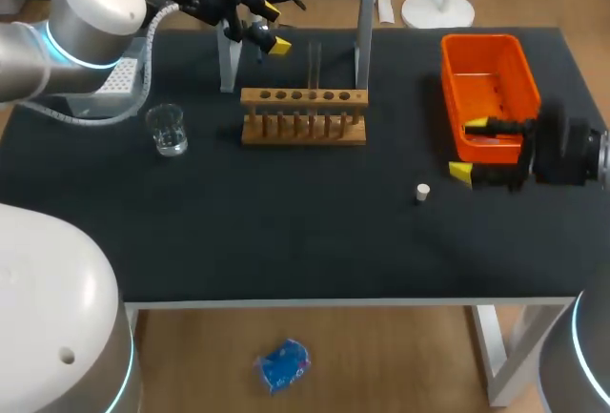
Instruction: Invert the test tube, pick up the pipette, mount the tip to pipette, aspirate from beaker and dispense into the tube, eject the tip, return the pipette, and cap with the stopper.
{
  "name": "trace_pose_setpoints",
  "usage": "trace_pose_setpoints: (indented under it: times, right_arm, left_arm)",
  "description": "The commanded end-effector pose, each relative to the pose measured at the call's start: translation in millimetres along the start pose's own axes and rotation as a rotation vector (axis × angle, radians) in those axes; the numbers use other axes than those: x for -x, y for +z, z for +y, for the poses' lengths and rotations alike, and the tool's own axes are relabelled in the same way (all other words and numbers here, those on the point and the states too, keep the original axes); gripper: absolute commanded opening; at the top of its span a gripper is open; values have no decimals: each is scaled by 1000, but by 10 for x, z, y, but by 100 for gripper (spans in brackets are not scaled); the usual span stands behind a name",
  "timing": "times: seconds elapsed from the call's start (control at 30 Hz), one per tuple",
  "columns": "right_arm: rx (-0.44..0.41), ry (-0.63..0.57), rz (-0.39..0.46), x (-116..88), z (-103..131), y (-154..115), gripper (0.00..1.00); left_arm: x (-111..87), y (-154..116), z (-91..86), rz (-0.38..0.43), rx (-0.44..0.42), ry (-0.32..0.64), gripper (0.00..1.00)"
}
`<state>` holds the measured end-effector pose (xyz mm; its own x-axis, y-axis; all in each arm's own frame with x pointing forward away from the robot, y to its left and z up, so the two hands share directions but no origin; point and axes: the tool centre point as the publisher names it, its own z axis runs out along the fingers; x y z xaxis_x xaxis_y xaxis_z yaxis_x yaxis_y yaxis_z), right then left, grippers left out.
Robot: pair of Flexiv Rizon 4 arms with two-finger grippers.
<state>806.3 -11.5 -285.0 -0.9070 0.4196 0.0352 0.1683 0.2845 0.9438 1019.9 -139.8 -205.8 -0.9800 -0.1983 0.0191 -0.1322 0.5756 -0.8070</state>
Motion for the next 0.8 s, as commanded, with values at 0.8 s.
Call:
trace_pose_setpoints:
  times: [0.8]
  right_arm:
    - [-294, 46, -107, -224, -849, -150, 100]
  left_arm:
    - [6, -8, -3, 3, 3, -1, 100]
